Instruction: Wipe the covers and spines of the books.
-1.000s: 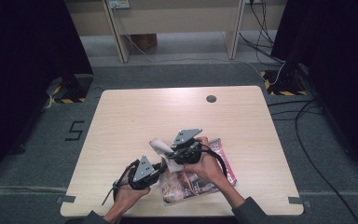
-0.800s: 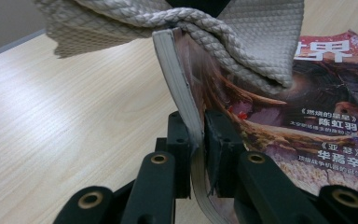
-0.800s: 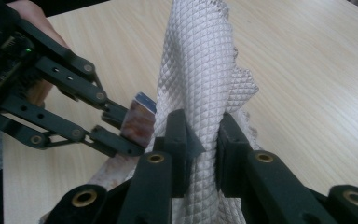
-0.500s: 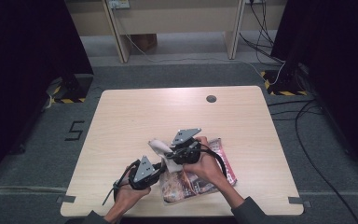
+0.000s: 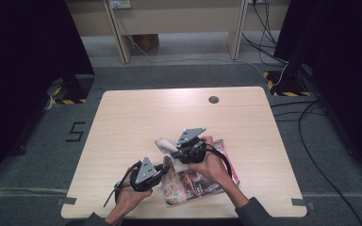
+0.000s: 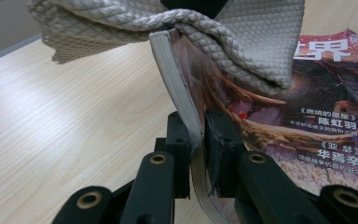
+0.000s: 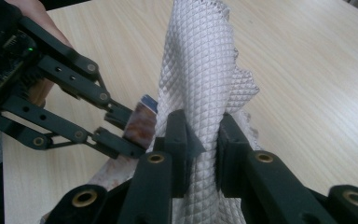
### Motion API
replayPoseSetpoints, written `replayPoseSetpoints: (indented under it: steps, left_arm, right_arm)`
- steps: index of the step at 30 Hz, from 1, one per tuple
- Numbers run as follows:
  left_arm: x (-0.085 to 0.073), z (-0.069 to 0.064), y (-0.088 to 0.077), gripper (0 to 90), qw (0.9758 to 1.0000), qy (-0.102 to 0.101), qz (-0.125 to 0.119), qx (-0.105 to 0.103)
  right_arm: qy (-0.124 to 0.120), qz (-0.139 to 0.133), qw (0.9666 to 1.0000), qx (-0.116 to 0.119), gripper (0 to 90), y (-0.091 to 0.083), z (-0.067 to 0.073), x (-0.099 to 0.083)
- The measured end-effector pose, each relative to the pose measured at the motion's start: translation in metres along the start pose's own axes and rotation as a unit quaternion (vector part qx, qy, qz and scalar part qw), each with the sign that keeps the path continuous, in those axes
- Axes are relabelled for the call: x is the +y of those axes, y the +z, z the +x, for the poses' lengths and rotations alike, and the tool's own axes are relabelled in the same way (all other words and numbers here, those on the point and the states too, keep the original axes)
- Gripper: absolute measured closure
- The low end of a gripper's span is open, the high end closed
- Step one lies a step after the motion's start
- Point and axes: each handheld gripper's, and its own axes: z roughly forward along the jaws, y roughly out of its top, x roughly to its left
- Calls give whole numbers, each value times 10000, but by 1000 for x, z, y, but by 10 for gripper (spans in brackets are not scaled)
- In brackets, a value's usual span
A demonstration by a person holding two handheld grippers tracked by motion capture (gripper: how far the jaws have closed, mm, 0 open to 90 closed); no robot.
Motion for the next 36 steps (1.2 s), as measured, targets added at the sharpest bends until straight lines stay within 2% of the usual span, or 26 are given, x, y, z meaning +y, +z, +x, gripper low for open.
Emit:
replayPoseSetpoints:
  steps: [2,6,8,13,15,16,18,20,22,23,24,28,34,36]
  left_arm:
    - [0,0,0,801,10000,13,23,4]
    - [0,0,0,801,10000,22,13,-5]
    - [1,-1,0,801,10000,40,7,-2]
    - [0,0,0,797,10000,34,24,-4]
    - [0,0,0,794,10000,41,23,-2]
    - [1,0,0,795,10000,40,23,0]
    - [1,0,0,795,10000,37,-7,17]
    - [1,-1,-1,794,10000,54,-6,20]
    - [1,-1,0,794,10000,63,7,23]
    - [1,-1,0,795,10000,70,-1,30]
    - [1,-1,0,795,10000,71,1,30]
    - [1,-2,0,795,9999,100,-5,36]
    - [1,-2,0,793,9999,103,2,33]
    - [1,-2,0,789,9999,105,6,32]
  right_arm:
    - [-49,-91,9999,67,781,1,5,3]
    - [-102,-49,9999,56,780,1,11,5]
    - [-153,-55,9998,76,781,0,7,4]
    - [-21,-1,10000,-14,781,0,-2,-1]
    - [123,45,9999,-47,781,-1,-9,-6]
    - [101,37,9999,-28,781,-1,-10,-6]
    - [68,65,9999,-58,781,-2,-7,-4]
    - [80,0,10000,14,780,-1,-3,-2]
    - [-41,-61,10000,24,780,0,2,2]
    - [-17,-53,10000,57,780,1,6,4]
    - [-139,-84,9998,64,779,1,7,5]
    - [-121,-87,9998,90,779,0,10,6]
    - [-43,-46,9999,78,779,0,5,3]
    - [19,22,10000,25,779,-1,-4,-1]
